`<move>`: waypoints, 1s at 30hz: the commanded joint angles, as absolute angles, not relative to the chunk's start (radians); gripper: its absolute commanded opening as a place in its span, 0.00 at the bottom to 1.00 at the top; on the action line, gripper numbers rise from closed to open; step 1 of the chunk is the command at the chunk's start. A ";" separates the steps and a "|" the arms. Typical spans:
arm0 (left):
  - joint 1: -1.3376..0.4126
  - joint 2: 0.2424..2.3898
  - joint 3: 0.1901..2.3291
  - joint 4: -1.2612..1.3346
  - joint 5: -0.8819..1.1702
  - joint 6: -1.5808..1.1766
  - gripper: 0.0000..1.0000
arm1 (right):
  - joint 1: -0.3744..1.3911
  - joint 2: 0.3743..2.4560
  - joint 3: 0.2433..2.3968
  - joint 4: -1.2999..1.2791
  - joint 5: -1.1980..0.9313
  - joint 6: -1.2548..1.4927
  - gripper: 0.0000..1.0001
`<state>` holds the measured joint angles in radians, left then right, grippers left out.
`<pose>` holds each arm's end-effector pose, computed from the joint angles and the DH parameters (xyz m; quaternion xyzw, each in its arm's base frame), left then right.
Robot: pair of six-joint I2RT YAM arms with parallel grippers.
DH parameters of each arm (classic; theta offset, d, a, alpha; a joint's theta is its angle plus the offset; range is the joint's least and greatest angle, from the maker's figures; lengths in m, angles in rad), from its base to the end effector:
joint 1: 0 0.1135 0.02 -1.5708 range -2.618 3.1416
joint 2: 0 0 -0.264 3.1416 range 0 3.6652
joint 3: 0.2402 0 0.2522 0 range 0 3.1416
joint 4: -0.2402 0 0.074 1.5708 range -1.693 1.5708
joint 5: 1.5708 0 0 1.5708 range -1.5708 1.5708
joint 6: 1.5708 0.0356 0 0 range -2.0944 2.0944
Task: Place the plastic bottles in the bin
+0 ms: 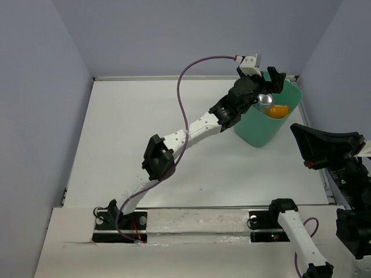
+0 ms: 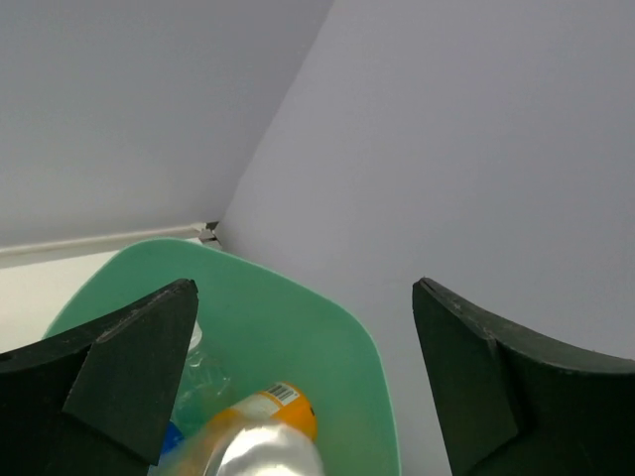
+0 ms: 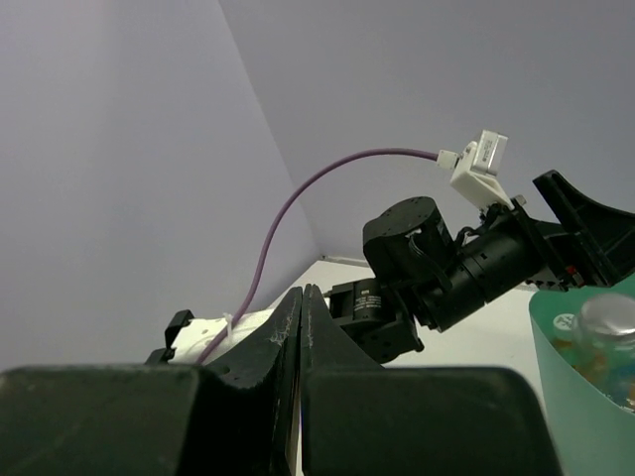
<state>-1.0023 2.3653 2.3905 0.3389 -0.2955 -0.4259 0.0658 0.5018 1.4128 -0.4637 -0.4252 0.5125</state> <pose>0.3063 -0.4602 0.4031 0.0433 0.5725 -0.4703 0.6702 -0.0137 0.0138 0.5168 -0.0588 0.5473 0.3436 0.7609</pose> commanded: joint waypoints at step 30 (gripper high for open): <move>-1.012 0.394 1.029 -0.225 -0.500 -0.350 0.99 | 0.066 0.226 1.163 -0.534 -0.071 0.377 1.00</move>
<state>-1.0080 0.4541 1.1030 -0.1070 -0.4812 -0.3458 0.0658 0.2832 1.2148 -0.5491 -0.1944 0.3973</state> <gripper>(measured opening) 0.989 0.994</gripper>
